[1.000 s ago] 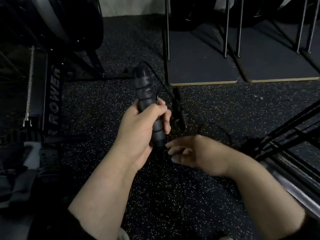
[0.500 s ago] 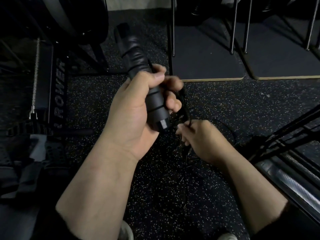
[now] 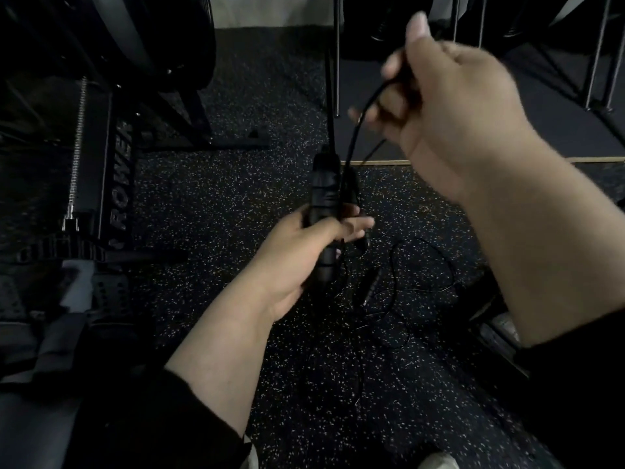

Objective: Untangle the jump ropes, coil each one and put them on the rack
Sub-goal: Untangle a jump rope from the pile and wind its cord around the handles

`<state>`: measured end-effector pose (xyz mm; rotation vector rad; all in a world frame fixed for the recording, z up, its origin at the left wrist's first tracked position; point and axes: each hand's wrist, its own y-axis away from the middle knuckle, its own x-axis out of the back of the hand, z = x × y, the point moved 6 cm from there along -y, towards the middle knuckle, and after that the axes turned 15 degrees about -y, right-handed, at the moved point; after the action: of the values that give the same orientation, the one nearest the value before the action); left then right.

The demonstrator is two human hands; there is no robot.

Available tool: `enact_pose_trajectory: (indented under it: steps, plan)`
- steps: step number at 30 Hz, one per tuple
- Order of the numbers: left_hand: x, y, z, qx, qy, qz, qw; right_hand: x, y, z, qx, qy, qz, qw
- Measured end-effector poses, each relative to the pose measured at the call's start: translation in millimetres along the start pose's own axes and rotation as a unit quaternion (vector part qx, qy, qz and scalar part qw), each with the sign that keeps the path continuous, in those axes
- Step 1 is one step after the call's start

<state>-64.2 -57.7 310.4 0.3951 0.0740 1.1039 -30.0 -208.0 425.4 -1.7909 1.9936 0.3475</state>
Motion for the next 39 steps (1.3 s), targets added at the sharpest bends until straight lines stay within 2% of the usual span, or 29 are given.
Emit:
enact_pose_trajectory:
  steps: [2, 5, 7, 8, 10, 12, 15, 17, 21, 23, 25, 27, 30, 33, 35, 39]
  plan:
    - [-1, -2, 0, -0.007, 0.0, 0.014, 1.0, -2, -14, -12, 0.032, -0.042, 0.011, 0.999]
    - [9, -5, -7, 0.013, 0.007, 0.084, 0.996, 4, -26, -22, 0.05, -0.089, 0.019, 0.995]
    - [14, -8, -5, 0.015, 0.071, 0.108, 0.991, 16, -20, -11, 0.015, -0.029, 0.033, 0.999]
    - [15, -9, -1, 0.003, 0.112, 0.108, 0.988, 27, -10, 4, -0.016, 0.037, 0.051, 0.998]
    - [16, -11, 10, -0.024, 0.19, 0.093, 0.977, 50, 17, 45, -0.077, 0.225, 0.073, 0.969]
    - [14, -12, 17, -0.032, 0.24, 0.077, 0.967, 62, 47, 92, -0.141, 0.327, 0.047, 0.933]
    - [9, -11, 24, -0.035, 0.277, 0.065, 0.958, 58, 85, 155, -0.247, 0.316, -0.059, 0.914]
    - [8, -10, 27, -0.041, 0.293, 0.06, 0.953, 54, 99, 182, -0.254, 0.299, -0.099, 0.915]
    - [17, -5, 33, -0.058, 0.303, 0.076, 0.948, 75, 100, 187, -0.243, 0.416, -0.04, 0.875]
    - [28, -5, 28, -0.05, 0.267, 0.113, 0.956, 77, 90, 168, -0.21, 0.412, -0.016, 0.887]
    - [43, -8, 15, -0.024, 0.149, 0.19, 0.97, 70, 71, 138, -0.157, 0.403, 0.004, 0.902]
    - [51, -9, 2, 0.01, 0.078, 0.224, 0.971, 60, 49, 105, -0.105, 0.406, 0.032, 0.907]
    - [42, -12, -15, 0.046, 0.071, 0.176, 0.981, 36, 20, 65, -0.072, 0.302, 0.044, 0.949]
    - [31, -14, -23, 0.064, -0.023, 0.136, 0.988, 13, 0, 44, -0.061, 0.182, 0.039, 0.981]
    - [21, -15, -22, 0.042, -0.047, 0.105, 0.992, 2, -12, 33, -0.046, 0.136, 0.039, 0.989]
    - [9, -20, -21, 0.01, -0.067, 0.069, 0.995, -15, -26, 11, -0.021, 0.126, 0.028, 0.991]
